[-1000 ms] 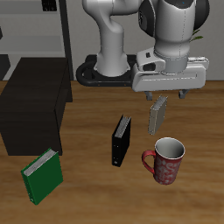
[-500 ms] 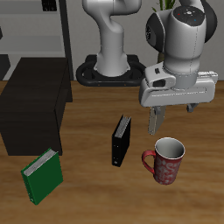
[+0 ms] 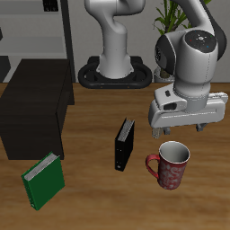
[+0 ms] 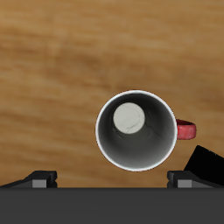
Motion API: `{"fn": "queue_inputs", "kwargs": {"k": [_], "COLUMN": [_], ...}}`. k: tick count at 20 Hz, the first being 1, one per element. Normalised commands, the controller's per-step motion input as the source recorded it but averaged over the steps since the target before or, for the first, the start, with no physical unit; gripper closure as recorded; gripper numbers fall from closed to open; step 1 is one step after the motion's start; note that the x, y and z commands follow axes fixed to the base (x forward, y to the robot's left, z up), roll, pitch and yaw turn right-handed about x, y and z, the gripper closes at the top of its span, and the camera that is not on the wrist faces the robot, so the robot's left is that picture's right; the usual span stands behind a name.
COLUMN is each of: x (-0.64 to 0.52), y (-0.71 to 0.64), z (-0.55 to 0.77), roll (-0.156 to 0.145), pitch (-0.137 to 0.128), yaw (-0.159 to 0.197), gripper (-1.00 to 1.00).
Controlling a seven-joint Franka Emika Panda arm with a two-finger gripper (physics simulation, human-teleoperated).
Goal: Place the red mug on top of the shelf
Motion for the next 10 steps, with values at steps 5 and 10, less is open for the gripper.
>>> {"fn": "queue_inputs", "kwargs": {"k": [5, 10], "x": [0.14, 0.05], "y": [0.12, 0.08], "z": [-0.26, -0.14], "roll": [-0.005, 0.011], "pitch": [0.003, 0.011], "yaw": [0.018, 0.003], "gripper": [-1.0, -1.0]}}
